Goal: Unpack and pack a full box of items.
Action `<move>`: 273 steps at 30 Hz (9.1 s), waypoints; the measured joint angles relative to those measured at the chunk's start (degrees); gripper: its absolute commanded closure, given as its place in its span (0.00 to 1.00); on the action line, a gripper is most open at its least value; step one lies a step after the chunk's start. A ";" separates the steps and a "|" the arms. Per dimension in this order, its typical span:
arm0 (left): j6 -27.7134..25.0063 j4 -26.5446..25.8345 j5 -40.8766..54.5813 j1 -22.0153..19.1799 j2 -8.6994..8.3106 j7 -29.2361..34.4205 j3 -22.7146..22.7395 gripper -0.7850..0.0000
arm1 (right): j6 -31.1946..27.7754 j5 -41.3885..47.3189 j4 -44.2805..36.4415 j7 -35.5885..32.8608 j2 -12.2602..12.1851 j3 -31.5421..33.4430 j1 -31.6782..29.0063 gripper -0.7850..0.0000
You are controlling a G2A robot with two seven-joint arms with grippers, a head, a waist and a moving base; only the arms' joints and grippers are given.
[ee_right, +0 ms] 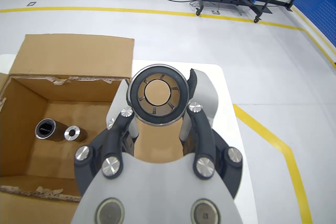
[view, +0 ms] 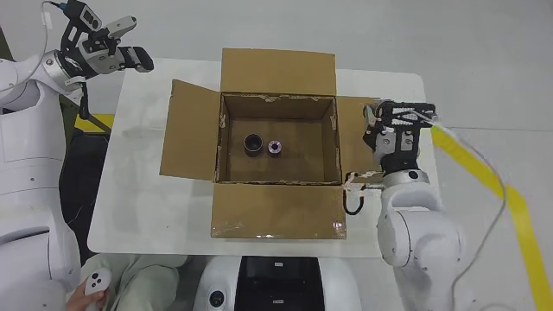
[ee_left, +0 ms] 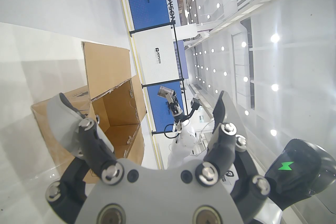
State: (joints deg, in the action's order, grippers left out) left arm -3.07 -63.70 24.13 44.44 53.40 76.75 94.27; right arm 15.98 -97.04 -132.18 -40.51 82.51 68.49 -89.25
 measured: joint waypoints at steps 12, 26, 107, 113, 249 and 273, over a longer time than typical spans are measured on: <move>0.00 0.00 0.00 0.00 0.00 0.00 0.00 0.00 | -5.28 2.06 6.63 -2.68 1.09 -10.28 4.14 1.00; 0.00 0.00 0.00 0.00 0.00 0.00 0.00 0.00 | -6.54 8.50 19.84 -7.13 2.54 -11.80 12.56 1.00; 0.00 0.00 0.00 0.00 0.00 0.00 0.00 0.00 | -20.30 43.90 8.90 -11.90 2.29 5.32 1.85 0.00; 0.00 0.00 0.00 0.00 0.00 0.00 0.00 0.00 | -25.15 58.91 9.21 -13.26 1.38 11.75 -0.39 0.00; 0.00 0.00 0.00 0.00 0.00 0.00 0.00 0.00 | -9.36 86.15 14.05 -14.60 -9.81 7.23 4.26 0.00; 0.00 0.00 0.00 0.00 0.00 0.00 0.00 0.00 | -9.14 91.33 14.03 -11.94 -11.11 8.87 5.82 0.00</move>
State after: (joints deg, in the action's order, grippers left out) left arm -3.07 -63.70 24.13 44.44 53.40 76.75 94.27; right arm 6.84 -5.71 -118.15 -52.45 71.39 77.35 -83.43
